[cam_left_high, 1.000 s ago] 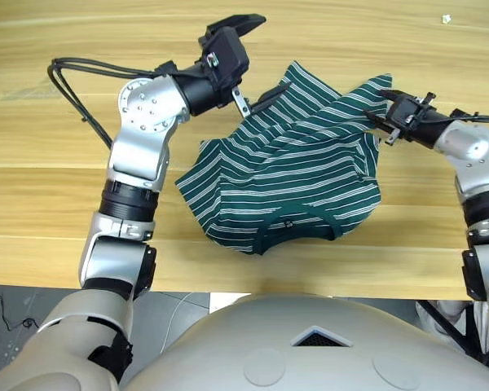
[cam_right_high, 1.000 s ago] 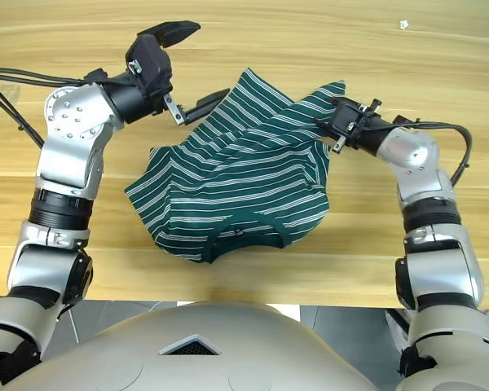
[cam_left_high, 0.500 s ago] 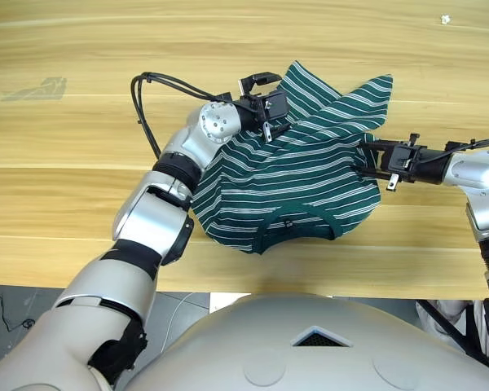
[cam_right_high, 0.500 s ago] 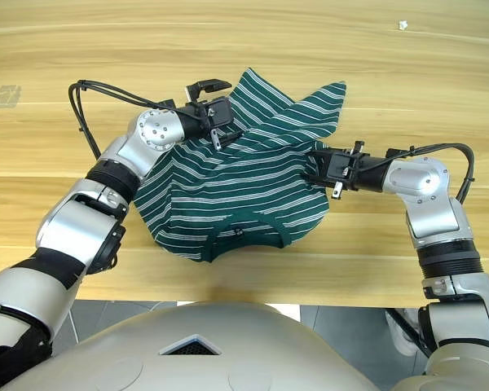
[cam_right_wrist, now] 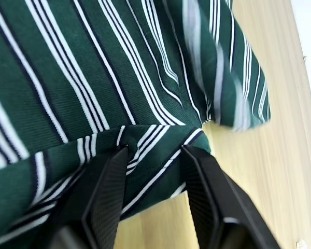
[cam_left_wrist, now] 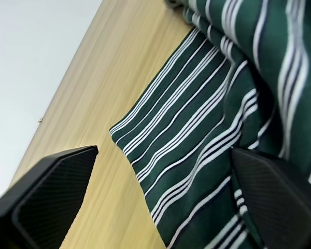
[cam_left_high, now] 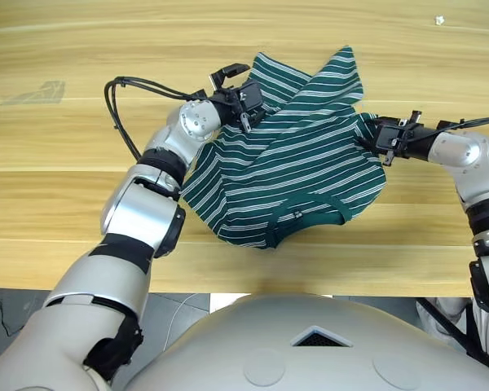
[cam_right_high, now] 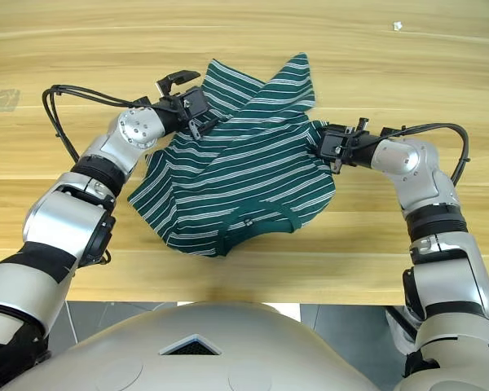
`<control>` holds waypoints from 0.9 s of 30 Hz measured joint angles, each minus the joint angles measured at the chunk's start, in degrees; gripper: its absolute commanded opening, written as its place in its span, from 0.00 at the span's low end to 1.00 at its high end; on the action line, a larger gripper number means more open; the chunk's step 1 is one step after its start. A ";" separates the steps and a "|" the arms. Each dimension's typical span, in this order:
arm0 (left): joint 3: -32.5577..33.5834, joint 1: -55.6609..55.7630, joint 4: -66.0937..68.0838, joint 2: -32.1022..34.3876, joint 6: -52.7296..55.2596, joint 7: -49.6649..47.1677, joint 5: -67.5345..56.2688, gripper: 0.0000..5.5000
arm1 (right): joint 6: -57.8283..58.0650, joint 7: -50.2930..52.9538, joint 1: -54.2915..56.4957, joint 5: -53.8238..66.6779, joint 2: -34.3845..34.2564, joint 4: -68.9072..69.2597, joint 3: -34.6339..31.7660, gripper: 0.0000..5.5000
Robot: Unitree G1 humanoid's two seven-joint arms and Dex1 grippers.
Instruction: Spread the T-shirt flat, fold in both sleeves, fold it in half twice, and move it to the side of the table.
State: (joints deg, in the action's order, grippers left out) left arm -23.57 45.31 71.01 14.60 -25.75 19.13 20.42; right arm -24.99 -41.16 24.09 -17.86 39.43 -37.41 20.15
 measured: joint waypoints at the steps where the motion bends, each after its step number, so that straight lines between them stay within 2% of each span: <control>1: 0.34 -0.54 -0.09 0.85 -0.37 -0.03 -0.12 0.87 | -0.04 -0.14 -0.02 -0.08 0.16 0.01 0.25 0.35; 5: 2.24 -2.22 -0.64 3.37 -0.83 -0.16 -0.72 0.87 | 0.25 -2.29 -2.55 0.71 2.43 3.64 0.33 0.35; 10: 3.36 -3.88 -1.55 3.84 -1.78 -0.43 -1.39 0.87 | 3.10 -5.23 -9.03 3.14 5.49 14.65 -0.29 0.35; 18: 3.44 -4.63 -2.20 4.03 -1.99 -1.36 -1.35 0.87 | 7.77 -6.51 -17.45 5.28 6.81 28.37 -1.04 0.35; 27: 2.64 -5.62 -4.08 4.39 -2.92 -4.97 0.18 0.87 | 8.81 -5.47 -21.40 5.29 8.38 33.84 -2.63 0.35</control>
State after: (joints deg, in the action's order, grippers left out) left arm -20.94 39.69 66.93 18.99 -28.67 14.16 20.60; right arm -16.18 -46.62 2.69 -12.57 47.81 -3.57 17.52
